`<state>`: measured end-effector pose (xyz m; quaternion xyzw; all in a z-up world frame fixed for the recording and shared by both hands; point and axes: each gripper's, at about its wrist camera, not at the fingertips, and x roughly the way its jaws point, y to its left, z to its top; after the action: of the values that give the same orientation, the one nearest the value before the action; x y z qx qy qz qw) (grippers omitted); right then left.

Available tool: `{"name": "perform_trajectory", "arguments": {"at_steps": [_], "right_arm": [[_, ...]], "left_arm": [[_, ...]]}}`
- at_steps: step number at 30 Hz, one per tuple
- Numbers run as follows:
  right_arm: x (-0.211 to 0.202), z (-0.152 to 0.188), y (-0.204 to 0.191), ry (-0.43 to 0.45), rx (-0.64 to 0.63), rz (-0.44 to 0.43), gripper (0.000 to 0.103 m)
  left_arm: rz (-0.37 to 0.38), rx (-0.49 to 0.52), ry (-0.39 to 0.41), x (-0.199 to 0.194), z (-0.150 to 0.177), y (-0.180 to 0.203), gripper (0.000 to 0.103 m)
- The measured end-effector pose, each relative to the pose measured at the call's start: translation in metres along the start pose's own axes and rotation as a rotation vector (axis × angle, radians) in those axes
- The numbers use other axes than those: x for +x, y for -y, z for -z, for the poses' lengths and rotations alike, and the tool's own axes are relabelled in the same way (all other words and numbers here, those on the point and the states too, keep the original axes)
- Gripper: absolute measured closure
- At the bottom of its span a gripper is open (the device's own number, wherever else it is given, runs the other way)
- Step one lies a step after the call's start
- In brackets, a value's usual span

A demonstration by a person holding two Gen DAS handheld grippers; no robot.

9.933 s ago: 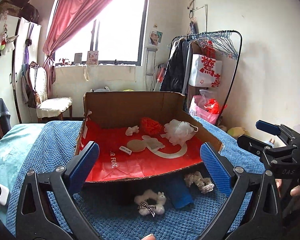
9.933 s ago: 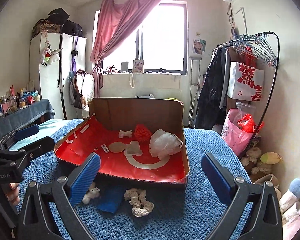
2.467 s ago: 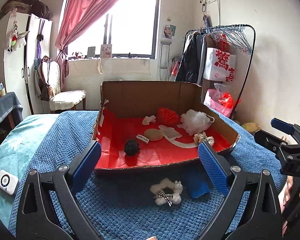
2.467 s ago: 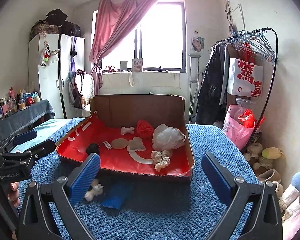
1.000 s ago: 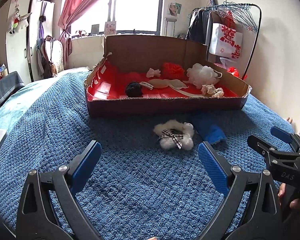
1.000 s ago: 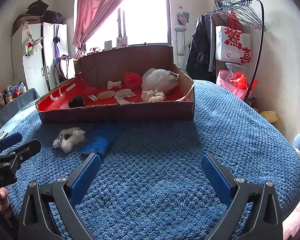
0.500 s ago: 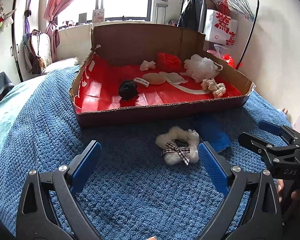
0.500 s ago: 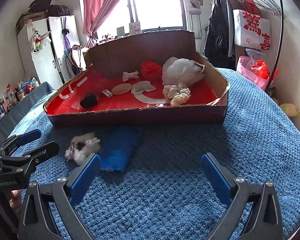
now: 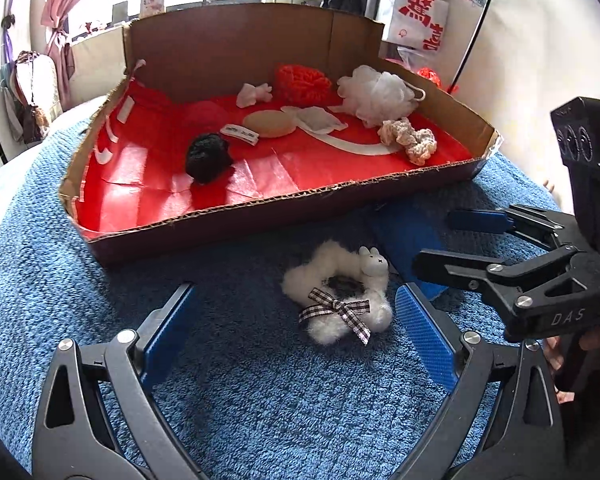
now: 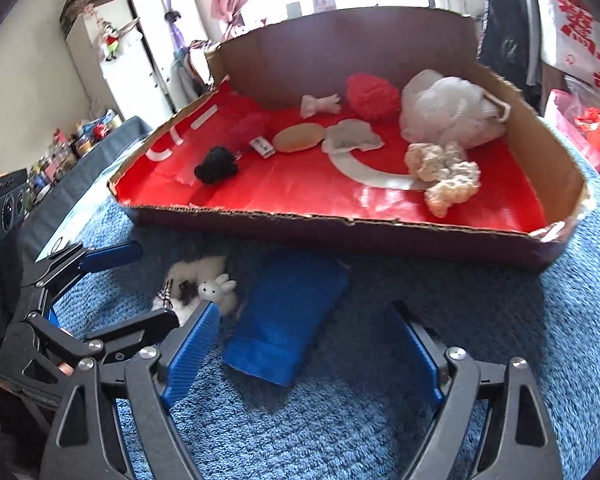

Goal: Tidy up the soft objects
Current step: 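Grasp the white plush toy with the left gripper while the right gripper grasps the blue cloth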

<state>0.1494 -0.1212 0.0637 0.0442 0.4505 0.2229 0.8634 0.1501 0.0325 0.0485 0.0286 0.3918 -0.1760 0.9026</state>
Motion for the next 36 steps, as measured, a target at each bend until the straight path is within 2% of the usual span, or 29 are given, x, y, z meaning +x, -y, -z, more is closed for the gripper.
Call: {"name": "perform_trajectory", "arguments": {"at_steps": [2,4,6,7,8,9,11,14,15,17,22,26,27,28,29,30,32,36], "right_arm": [[0.005,-0.002,-0.001,-0.013,-0.021,-0.002,0.019],[0.006,-0.003,-0.001,-0.014,-0.038,-0.014,0.029],[0.007,-0.003,-0.001,-0.017,-0.053,-0.026,0.049],[0.007,-0.002,-0.002,-0.018,-0.066,-0.036,0.053],[0.006,-0.002,-0.002,-0.015,-0.074,-0.047,0.069],[0.005,-0.001,-0.003,-0.016,-0.08,-0.065,0.08],[0.002,-0.001,-0.005,-0.005,-0.095,-0.065,0.083],[-0.012,-0.002,-0.008,0.034,-0.106,-0.06,0.084],[-0.018,-0.003,-0.008,0.048,-0.108,-0.057,0.084],[-0.031,-0.005,-0.006,0.077,-0.102,-0.055,0.085],[-0.049,-0.006,-0.002,0.108,-0.097,-0.033,0.085],[-0.05,0.002,0.004,0.081,-0.071,-0.036,0.084],[-0.049,0.005,0.006,0.067,-0.061,-0.031,0.084],[-0.046,0.008,0.009,0.054,-0.05,-0.029,0.084],[-0.044,0.01,0.012,0.04,-0.037,-0.03,0.083],[-0.041,0.014,0.015,0.026,-0.021,-0.029,0.08],[-0.036,0.018,0.021,0.003,-0.003,-0.007,0.075],[-0.035,0.023,0.021,0.01,-0.018,0.071,0.053]], "left_arm": [[0.019,0.006,-0.017,0.005,-0.001,0.001,0.015],[0.033,0.014,-0.032,0.009,-0.001,0.002,0.022],[0.059,0.026,-0.055,0.015,-0.002,0.005,0.037],[0.067,0.033,-0.065,0.018,-0.002,0.007,0.045],[0.066,0.04,-0.071,0.019,-0.003,0.009,0.051],[0.068,0.05,-0.07,0.02,-0.003,0.011,0.051],[0.09,0.055,-0.067,0.02,-0.004,0.013,0.051],[0.088,0.064,-0.051,0.016,-0.005,0.017,0.054],[0.084,0.066,-0.04,0.013,-0.006,0.018,0.058],[0.086,0.071,-0.016,0.006,-0.008,0.019,0.073],[0.1,0.06,0.022,-0.007,-0.017,0.019,0.073],[0.105,0.048,-0.011,0.0,-0.013,0.016,0.073],[0.097,0.044,-0.009,-0.001,-0.01,0.016,0.066],[0.103,0.042,-0.007,-0.001,-0.008,0.016,0.044],[0.113,0.04,-0.009,-0.002,-0.006,0.016,0.034],[0.117,0.037,-0.014,-0.002,-0.005,0.015,0.029],[0.115,0.034,-0.012,-0.002,-0.002,0.016,0.029],[0.114,0.051,-0.005,-0.003,0.0,0.02,0.029]]}}
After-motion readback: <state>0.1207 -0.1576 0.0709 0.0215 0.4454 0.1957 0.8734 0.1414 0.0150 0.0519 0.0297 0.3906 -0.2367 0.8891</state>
